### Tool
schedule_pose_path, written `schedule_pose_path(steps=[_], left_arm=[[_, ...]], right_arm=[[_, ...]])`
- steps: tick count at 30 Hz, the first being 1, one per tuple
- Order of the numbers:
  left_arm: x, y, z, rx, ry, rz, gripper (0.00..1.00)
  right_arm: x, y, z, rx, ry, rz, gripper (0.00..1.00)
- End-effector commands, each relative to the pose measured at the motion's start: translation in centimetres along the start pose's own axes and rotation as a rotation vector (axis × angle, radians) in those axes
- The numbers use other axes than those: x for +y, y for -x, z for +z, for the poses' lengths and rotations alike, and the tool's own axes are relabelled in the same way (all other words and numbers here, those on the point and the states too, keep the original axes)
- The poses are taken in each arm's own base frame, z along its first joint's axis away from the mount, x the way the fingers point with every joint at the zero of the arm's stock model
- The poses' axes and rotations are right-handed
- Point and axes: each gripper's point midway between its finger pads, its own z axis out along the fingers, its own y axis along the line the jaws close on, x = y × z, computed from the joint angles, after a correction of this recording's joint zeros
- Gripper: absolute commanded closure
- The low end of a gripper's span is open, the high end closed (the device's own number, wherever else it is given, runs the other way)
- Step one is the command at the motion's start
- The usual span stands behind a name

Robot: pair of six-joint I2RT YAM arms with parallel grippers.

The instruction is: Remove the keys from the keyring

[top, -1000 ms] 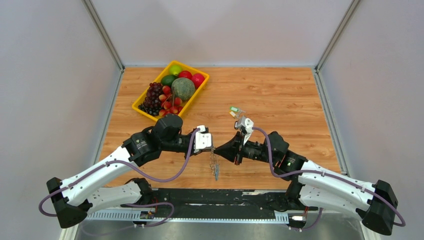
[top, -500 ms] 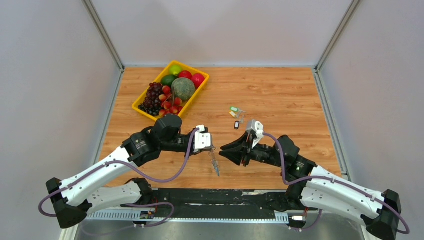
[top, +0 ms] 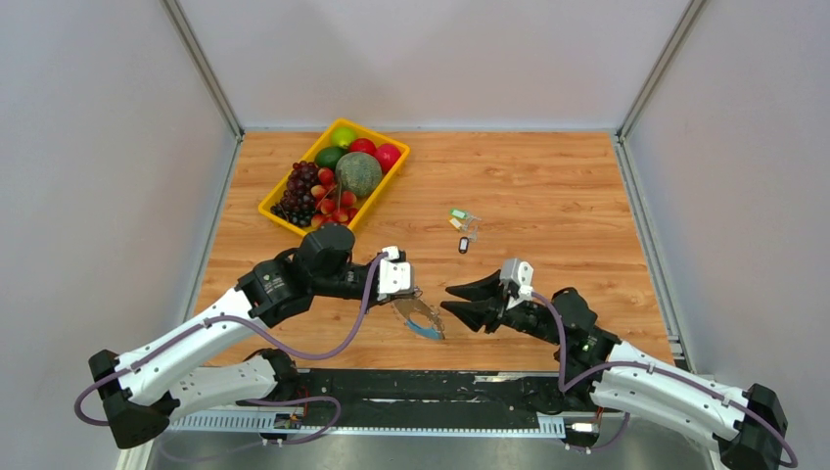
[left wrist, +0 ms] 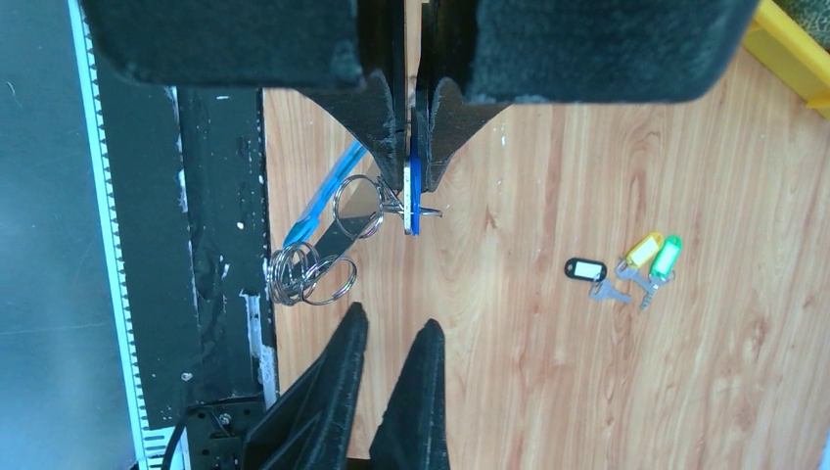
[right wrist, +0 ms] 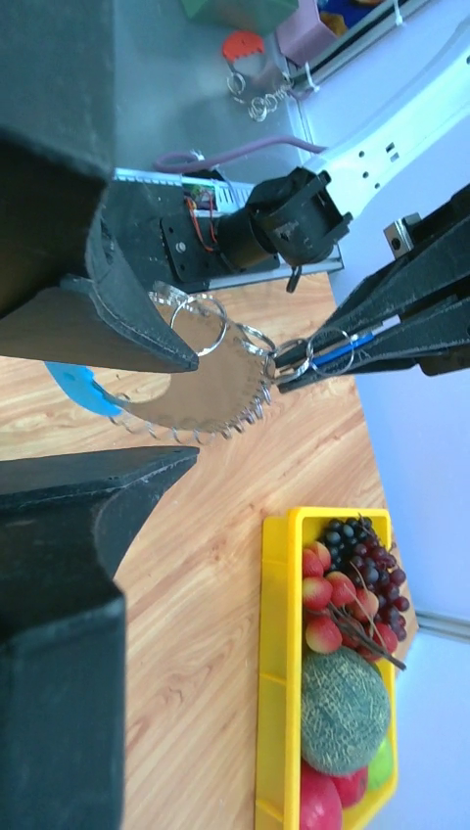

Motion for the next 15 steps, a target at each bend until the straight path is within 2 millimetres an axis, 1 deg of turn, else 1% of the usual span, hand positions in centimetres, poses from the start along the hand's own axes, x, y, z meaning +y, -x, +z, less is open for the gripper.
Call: schedule_pose_path(steps=[1, 3, 7, 15], left_arm=[[0.1, 2.7, -0.5, -0.102, -0.005, 0.079, 1.00], [0.0, 2.8, -0.5, -0.106, -0.008, 0.082, 1.00], [-0.2, 2.9, -0.6, -0.112, -0.018, 0.086, 1.00], [-0.2, 2.9, -0.6, -0.116, -0.014, 0.089, 1.00]], right_arm=[[-0.6, 3.6, 0.2, -0.154, -0.033, -0.076, 0.63], [-0.5, 3.8, 0.5, -0.157, -0.023, -0.076, 0.63], [-0.1, 3.6, 1.4, -0.138, 0.006, -0.066, 0.63], [1.4, 3.8, 3.0, -0.146, 0.099, 0.000, 0.64]])
